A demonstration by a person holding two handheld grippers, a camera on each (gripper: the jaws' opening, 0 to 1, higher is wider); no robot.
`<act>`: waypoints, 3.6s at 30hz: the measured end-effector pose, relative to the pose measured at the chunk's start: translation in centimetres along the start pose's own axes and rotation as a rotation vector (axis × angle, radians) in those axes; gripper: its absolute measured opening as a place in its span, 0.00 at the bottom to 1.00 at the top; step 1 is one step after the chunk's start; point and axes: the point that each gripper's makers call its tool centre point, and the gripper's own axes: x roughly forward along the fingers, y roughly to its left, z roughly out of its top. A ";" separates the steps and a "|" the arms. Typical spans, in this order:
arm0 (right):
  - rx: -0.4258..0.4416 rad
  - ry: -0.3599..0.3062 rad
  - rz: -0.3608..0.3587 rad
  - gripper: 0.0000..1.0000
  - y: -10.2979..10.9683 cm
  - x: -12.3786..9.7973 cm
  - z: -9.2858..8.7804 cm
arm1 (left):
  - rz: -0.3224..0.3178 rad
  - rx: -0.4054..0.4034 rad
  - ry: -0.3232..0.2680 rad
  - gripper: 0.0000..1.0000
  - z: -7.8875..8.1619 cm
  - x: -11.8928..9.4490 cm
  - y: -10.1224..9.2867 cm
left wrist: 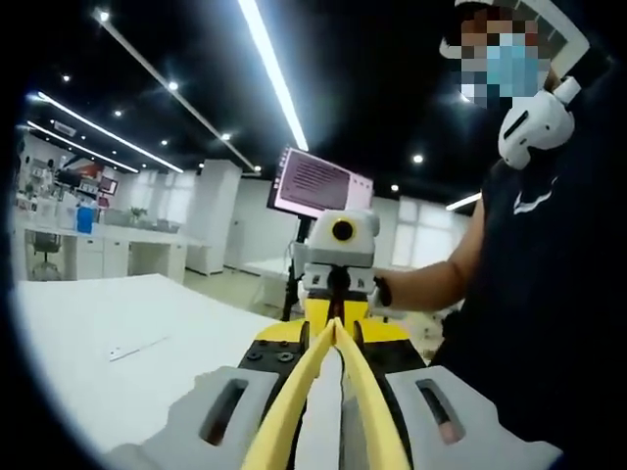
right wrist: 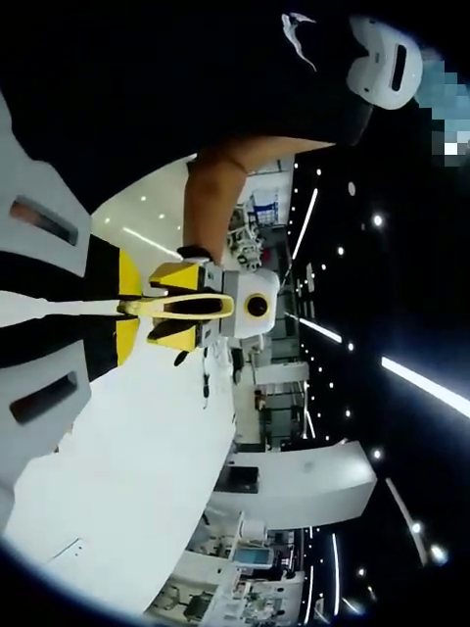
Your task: Place the target food into the container with the food tongs after gripping and lifting it, then release it inside without dropping or visibly crushing the food.
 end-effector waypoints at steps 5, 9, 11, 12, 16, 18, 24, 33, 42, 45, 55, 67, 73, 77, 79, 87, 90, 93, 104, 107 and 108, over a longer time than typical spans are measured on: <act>-0.005 0.000 -0.010 0.01 -0.2 -0.1 0.2 | 0.004 0.005 0.025 0.15 -0.3 -0.2 0.4; -0.001 -0.008 -0.017 0.01 -0.3 -0.4 0.5 | 0.011 -0.007 0.009 0.15 0.0 -0.6 0.8; 0.006 -0.020 -0.016 0.01 -0.3 -0.4 0.7 | 0.008 -0.002 -0.012 0.15 0.4 -0.6 0.7; 0.004 -0.019 -0.016 0.01 -0.3 -0.4 0.7 | 0.004 0.000 -0.020 0.15 0.6 -0.5 0.7; 0.005 -0.016 -0.009 0.01 -0.3 -0.4 0.7 | -0.005 -0.003 -0.009 0.15 0.5 -0.6 0.6; 0.005 -0.006 -0.002 0.01 -0.1 -0.4 0.8 | -0.021 0.014 0.034 0.14 -0.3 -0.3 0.2; -0.012 0.015 -0.005 0.01 -0.1 -0.4 0.8 | -0.017 0.003 0.023 0.14 -0.2 -0.3 0.3; 0.040 -0.014 -0.007 0.11 -0.4 -0.6 0.8 | -0.020 -0.001 0.017 0.16 0.0 -0.4 0.3; 0.000 -0.026 -0.041 0.13 -0.4 -0.9 0.7 | -0.003 0.022 0.013 0.17 0.0 -0.1 0.5; -0.026 0.035 -0.033 0.07 0.0 -0.7 0.2 | -0.016 0.025 0.009 0.16 0.2 0.1 0.2; -0.028 0.038 -0.054 0.04 -0.5 -0.9 0.7 | -0.008 0.050 0.009 0.15 0.5 0.3 0.1; 0.005 0.042 -0.052 0.13 -0.8 -0.6 0.7 | 0.008 0.056 0.013 0.17 0.4 0.0 0.3; -0.018 0.022 -0.080 0.22 -1.2 -0.9 0.4 | 0.036 0.061 0.009 0.21 0.1 -0.4 0.8; -0.002 -0.001 -0.098 0.22 -1.5 -1.7 0.3 | 0.051 0.054 0.004 0.22 0.3 -0.9 1.2; 0.024 -0.038 -0.101 0.24 -1.5 -2.0 0.8 | 0.058 0.042 -0.001 0.22 0.5 -1.2 1.5; 0.023 -0.064 -0.085 0.22 -1.0 -2.5 0.9 | 0.049 0.016 -0.015 0.22 0.6 0.7 0.6; 0.009 -0.064 -0.070 0.20 -0.7 -4.0 1.0 | 0.062 0.022 -0.012 0.21 0.4 1.9 0.0; -0.004 -0.057 -0.049 0.18 -0.8 -5.4 1.2 | 0.095 0.021 -0.001 0.21 0.0 3.0 -0.1; -0.019 -0.019 -0.092 0.18 -2.5 -5.1 0.2 | 0.103 0.054 -0.037 0.22 -0.1 3.2 2.2; 0.010 -0.044 -0.111 0.19 -2.5 -3.8 0.4 | 0.112 0.048 -0.038 0.22 0.1 1.8 2.2; 0.009 -0.047 -0.108 0.19 -2.4 -3.6 0.4 | 0.109 0.048 -0.038 0.22 0.0 1.6 2.1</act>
